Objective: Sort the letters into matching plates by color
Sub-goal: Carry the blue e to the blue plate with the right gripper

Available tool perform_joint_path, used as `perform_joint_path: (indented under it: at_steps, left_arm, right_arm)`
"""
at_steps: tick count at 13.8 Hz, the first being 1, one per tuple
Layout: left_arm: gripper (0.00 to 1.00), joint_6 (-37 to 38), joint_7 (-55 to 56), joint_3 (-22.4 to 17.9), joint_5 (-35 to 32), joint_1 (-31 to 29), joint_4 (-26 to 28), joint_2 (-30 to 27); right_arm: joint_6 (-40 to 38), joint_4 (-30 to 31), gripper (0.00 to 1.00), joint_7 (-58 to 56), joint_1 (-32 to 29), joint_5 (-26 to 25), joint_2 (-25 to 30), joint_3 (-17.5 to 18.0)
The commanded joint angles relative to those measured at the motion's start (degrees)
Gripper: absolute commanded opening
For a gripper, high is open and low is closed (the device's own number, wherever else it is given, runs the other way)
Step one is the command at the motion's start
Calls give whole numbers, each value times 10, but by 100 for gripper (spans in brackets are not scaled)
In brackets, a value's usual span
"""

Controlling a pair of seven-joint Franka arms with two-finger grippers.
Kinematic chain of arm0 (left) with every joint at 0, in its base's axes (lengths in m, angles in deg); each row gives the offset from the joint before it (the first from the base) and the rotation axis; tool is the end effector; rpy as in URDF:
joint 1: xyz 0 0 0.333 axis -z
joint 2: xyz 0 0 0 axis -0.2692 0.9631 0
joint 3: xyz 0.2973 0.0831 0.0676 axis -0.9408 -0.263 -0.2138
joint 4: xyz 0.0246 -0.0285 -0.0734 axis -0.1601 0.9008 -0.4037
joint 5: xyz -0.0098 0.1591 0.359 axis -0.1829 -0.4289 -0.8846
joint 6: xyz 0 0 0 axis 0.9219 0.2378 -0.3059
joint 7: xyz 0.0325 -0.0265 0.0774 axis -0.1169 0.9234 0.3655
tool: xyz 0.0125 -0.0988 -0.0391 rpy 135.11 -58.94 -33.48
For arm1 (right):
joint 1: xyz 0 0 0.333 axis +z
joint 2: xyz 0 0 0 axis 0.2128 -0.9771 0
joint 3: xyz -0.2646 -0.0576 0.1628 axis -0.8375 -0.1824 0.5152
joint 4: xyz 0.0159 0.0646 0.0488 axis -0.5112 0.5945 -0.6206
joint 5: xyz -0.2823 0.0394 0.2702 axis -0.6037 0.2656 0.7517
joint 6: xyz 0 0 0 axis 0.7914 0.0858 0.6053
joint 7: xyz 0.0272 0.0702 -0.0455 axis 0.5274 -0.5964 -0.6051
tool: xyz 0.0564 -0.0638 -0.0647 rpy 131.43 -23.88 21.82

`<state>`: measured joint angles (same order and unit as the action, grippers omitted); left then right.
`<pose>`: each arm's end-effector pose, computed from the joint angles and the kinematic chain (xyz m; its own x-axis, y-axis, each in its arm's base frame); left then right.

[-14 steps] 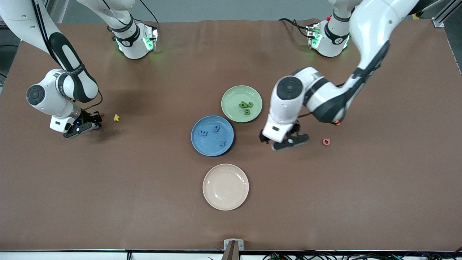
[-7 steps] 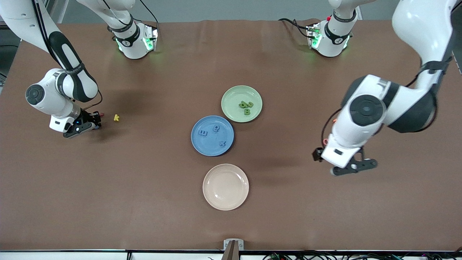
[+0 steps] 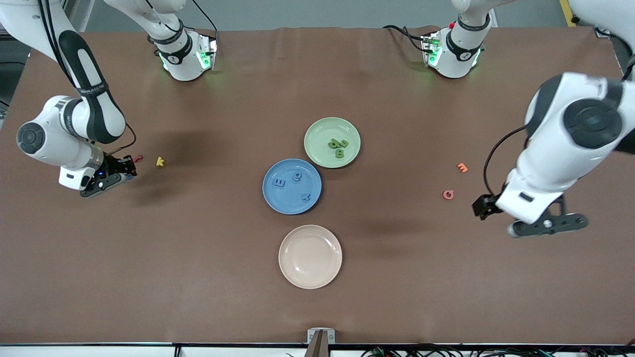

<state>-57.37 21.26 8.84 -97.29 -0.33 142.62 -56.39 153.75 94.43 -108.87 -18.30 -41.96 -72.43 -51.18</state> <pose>0.6580 -0.1140 0.5244 0.9872 0.1095 0.1156 0.1183 -0.9904 -0.0720 0.5258 -0.1000 0.2611 0.8901 0.4421 -0.1104 0.4357 -0.8967 -0.0782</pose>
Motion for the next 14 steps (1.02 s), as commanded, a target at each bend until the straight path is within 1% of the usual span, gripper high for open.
perform_joint_path:
  at_steps: [1,3,4,6,7,8,9,10,12,14]
  left_arm:
    - [100,26,-81,-128,123,52,14,-74]
    - [100,54,-116,-208,161,99,14,-105]
    - [100,69,-119,-236,174,115,15,-120]
    - [100,104,-130,-249,175,122,16,-142]
    - [100,117,-141,-263,175,131,16,-154]
    - [100,130,-156,-293,175,150,21,-164]
    - [100,141,-172,-311,178,157,30,-177]
    - [100,148,-188,-313,182,155,38,-185]
    - [100,150,-209,-314,182,151,49,-199]
    - [100,150,-212,-315,182,148,76,-220]
  right_arm:
    - [-94,-81,14,50,35,-9,0,-1]
    - [-150,-132,14,100,69,-9,-1,-1]
    - [-182,-156,14,136,92,-10,-2,-1]
    - [-216,-184,14,224,145,-9,-4,-1]
    - [-216,-186,14,275,176,-8,-5,-1]
    - [-214,-187,14,320,202,-3,-5,-1]
    - [-211,-191,14,371,233,1,-11,0]
    - [-209,-201,14,423,261,20,-22,0]
    - [-198,-228,14,489,313,65,-53,-1]
    - [-171,-254,14,556,349,75,-88,0]
